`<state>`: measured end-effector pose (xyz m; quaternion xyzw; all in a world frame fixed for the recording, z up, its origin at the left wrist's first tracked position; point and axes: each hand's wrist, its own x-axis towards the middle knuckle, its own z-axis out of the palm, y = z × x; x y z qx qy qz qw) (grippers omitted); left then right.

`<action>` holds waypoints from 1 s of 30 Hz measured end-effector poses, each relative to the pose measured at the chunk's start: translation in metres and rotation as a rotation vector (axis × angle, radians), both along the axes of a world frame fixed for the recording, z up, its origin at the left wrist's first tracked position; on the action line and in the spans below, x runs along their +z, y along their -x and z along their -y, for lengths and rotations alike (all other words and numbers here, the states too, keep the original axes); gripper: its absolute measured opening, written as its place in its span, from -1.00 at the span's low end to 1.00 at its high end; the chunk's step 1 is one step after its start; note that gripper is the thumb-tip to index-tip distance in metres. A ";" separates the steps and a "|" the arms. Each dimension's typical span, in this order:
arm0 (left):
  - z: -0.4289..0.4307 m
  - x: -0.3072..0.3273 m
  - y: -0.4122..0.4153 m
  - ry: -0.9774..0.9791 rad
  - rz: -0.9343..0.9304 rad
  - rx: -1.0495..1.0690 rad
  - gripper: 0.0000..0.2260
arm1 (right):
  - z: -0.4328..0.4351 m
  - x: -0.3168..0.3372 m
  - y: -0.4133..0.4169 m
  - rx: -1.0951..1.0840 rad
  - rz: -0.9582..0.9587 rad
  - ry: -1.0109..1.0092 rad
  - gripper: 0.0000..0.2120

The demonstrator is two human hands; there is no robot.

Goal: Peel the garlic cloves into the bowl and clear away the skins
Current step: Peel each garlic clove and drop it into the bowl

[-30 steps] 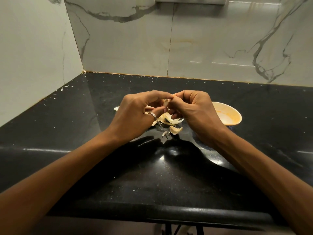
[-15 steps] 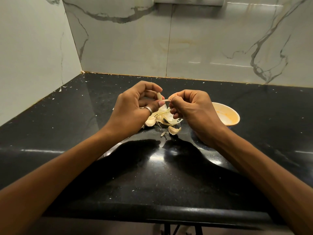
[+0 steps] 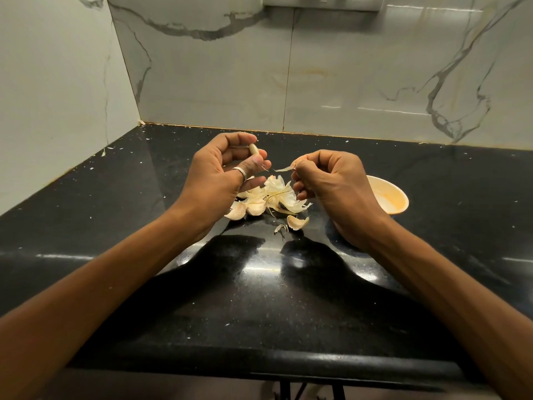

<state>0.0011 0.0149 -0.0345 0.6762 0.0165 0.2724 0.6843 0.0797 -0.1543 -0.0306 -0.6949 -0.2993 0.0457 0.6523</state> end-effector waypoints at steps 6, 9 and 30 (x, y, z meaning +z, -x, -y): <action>-0.001 -0.001 0.000 -0.044 -0.018 -0.013 -0.72 | 0.001 0.000 -0.001 -0.017 0.007 -0.023 -0.87; 0.000 -0.001 0.000 -0.086 -0.019 -0.020 -0.71 | 0.002 0.000 -0.001 -0.014 0.044 -0.002 -0.89; 0.004 -0.008 0.001 -0.357 0.010 -0.059 -0.66 | 0.000 -0.005 -0.001 -0.007 0.159 0.065 -0.89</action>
